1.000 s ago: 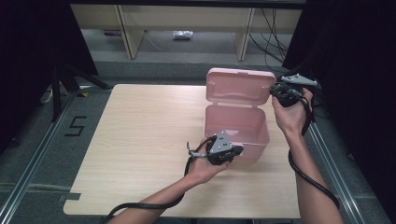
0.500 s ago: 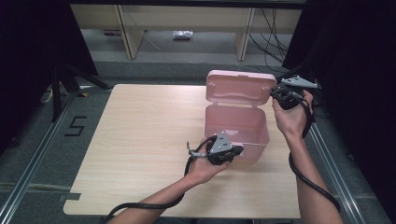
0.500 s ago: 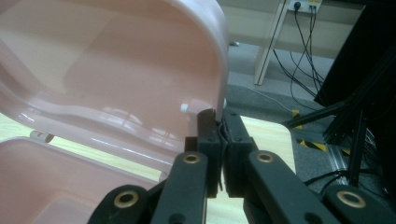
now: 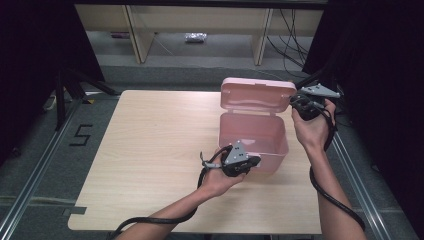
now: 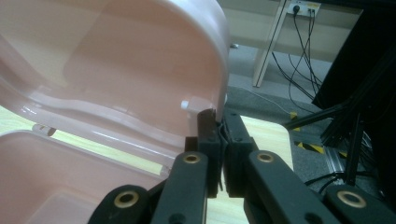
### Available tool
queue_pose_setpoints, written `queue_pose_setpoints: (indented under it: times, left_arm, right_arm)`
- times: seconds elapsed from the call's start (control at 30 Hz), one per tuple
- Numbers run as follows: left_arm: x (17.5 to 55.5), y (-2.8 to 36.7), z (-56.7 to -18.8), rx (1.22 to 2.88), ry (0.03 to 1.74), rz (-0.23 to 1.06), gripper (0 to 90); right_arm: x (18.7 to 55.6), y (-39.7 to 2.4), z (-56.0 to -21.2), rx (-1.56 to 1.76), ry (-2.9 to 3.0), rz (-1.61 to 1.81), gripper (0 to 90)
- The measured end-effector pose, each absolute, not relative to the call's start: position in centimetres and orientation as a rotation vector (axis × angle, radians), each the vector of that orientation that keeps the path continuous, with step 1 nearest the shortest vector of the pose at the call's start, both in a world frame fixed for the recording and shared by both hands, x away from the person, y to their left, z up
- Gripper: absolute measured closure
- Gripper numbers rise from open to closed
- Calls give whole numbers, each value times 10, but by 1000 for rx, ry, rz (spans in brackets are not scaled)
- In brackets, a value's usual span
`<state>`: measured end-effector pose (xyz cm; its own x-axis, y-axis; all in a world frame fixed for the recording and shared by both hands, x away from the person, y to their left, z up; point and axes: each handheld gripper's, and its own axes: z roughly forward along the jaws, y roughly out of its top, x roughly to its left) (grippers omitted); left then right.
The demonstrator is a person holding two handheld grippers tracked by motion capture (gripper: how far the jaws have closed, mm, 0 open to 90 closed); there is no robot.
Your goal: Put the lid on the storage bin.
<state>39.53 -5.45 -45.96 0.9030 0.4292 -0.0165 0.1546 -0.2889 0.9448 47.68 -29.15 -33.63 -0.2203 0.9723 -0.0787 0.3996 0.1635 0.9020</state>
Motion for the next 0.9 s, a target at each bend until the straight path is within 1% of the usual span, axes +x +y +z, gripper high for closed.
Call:
queue_pose_setpoints:
  times: [0.9]
  left_arm:
    - [395, -54, -460, 1863, 431, 284, 899]
  right_arm:
    - [464, -291, -342, 1276, 1733, 1008, 887]
